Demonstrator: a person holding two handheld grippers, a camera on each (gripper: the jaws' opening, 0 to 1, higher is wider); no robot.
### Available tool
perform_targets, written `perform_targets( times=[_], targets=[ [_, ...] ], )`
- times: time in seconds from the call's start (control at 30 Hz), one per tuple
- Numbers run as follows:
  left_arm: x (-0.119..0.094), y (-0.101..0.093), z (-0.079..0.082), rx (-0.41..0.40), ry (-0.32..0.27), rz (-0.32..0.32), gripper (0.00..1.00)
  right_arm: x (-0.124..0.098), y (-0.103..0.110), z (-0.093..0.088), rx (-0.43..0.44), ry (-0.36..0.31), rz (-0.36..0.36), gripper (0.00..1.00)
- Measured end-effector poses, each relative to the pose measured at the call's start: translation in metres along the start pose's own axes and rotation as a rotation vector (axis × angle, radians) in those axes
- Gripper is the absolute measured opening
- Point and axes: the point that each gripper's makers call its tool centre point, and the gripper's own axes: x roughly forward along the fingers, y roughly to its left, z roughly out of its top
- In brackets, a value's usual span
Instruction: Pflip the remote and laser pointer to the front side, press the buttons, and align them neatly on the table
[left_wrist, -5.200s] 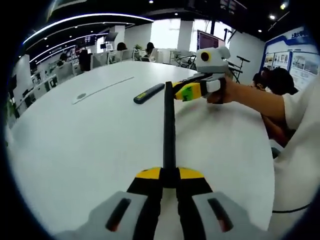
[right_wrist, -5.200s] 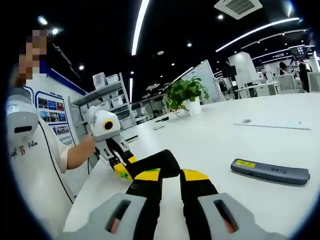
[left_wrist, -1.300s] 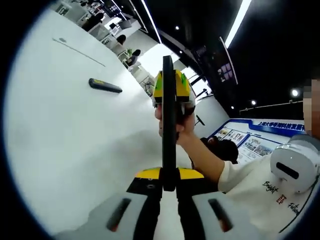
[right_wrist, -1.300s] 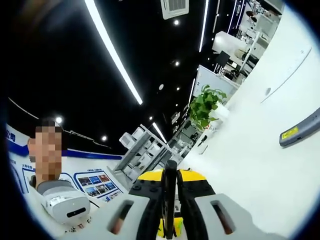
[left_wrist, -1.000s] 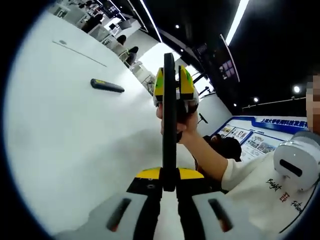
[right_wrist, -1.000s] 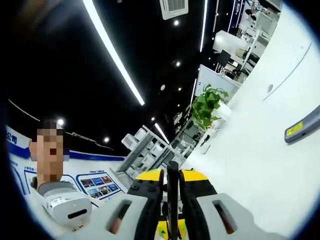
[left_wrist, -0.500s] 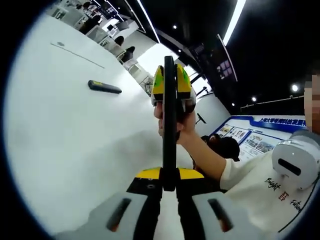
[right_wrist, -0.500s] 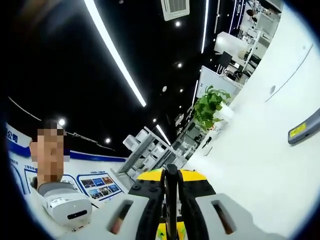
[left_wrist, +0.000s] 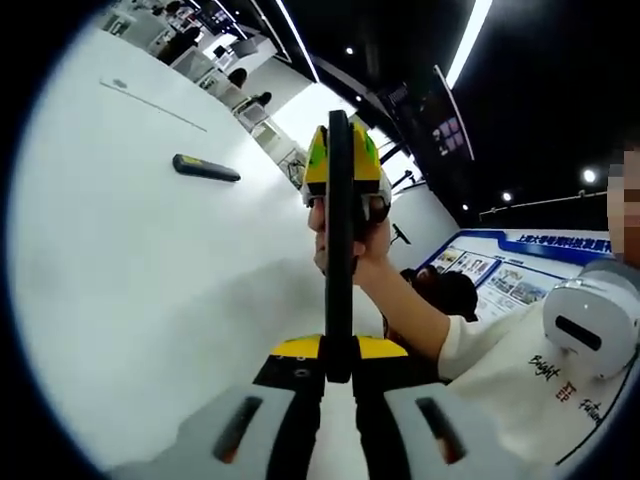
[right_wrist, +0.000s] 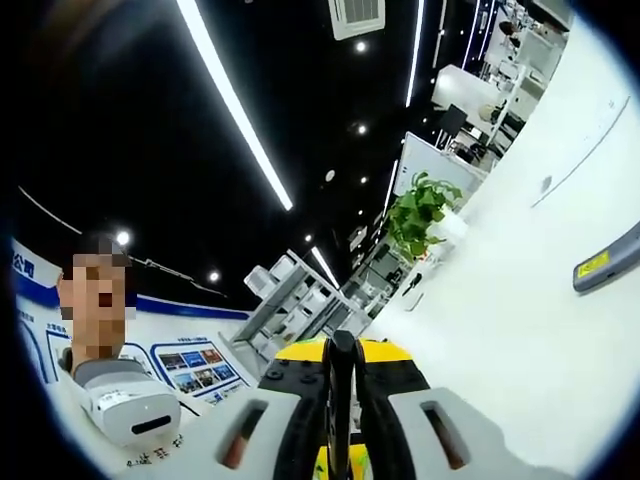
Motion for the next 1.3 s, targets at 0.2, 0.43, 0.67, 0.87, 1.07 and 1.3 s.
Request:
perform_targets(
  times=[0.2, 0.43, 0.67, 0.87, 1.07, 1.3],
  targets=[
    [0.001, -0.001, -0.001, -0.009, 0.000, -0.007, 0.12, 0.001, -0.001, -0.001, 0.017, -0.004, 0.005, 0.14],
    [0.002, 0.001, -0.001, -0.016, -0.006, -0.002, 0.12, 0.003, -0.004, -0.012, 0.034, 0.011, 0.007, 0.14],
    [0.001, -0.001, -0.002, -0.013, -0.006, 0.001, 0.12, 0.003, -0.003, -0.013, 0.039, 0.010, 0.013, 0.14],
    [0.003, -0.001, -0.006, -0.007, 0.007, 0.005, 0.12, 0.001, -0.001, -0.014, 0.009, 0.029, 0.010, 0.12],
    [0.005, -0.003, -0.006, -0.004, 0.003, 0.001, 0.12, 0.006, 0.000, -0.013, 0.007, 0.026, 0.000, 0.14],
    [0.004, -0.005, -0.005, -0.006, -0.010, -0.002, 0.13, 0.004, -0.005, -0.010, 0.036, 0.014, -0.004, 0.14]
  ],
)
